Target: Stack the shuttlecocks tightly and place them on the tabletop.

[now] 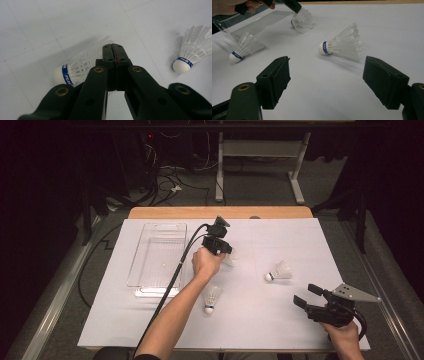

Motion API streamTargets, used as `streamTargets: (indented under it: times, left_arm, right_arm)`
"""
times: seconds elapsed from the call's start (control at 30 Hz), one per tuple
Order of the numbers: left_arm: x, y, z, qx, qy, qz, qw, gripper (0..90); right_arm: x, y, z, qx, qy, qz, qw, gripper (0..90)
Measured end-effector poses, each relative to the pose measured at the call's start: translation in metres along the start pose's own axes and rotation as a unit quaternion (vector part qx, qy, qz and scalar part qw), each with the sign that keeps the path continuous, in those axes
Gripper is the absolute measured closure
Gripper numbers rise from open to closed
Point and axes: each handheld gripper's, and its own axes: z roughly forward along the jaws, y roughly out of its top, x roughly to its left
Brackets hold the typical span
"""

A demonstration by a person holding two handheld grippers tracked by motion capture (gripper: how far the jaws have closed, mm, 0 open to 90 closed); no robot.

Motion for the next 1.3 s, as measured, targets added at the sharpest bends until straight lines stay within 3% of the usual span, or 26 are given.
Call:
streamTargets:
  times: [0.13, 0.4, 0.7, 1.13, 1.3]
  left_arm:
    - [-0.002, -0.001, 0.003, -0.006, -0.002, 0.003, 1.0, 88.7]
    - [-0.003, -0.002, -0.003, -0.011, -0.011, 0.017, 0.9997, 77.7]
    - [-0.007, -0.005, -0.008, -0.016, -0.006, 0.039, 0.9991, 71.7]
    - [-0.01, -0.008, -0.013, -0.021, 0.0, 0.056, 0.9982, 63.5]
    - [-0.013, -0.01, -0.018, -0.029, 0.01, 0.07, 0.9971, 55.6]
  right_arm:
    - [0.0, 0.0, 0.0, 0.0, 0.0, 0.0, 1.0, 21.8]
    - [0.0, 0.0, 0.0, 0.001, -0.002, 0.0, 1.0, 21.8]
    - [0.001, 0.0, 0.0, 0.001, -0.002, -0.001, 1.0, 22.0]
    - [0.0, 0.0, 0.0, 0.003, -0.002, -0.001, 1.0, 22.0]
    - [0.0, 0.0, 0.0, 0.004, -0.002, -0.001, 1.0, 22.0]
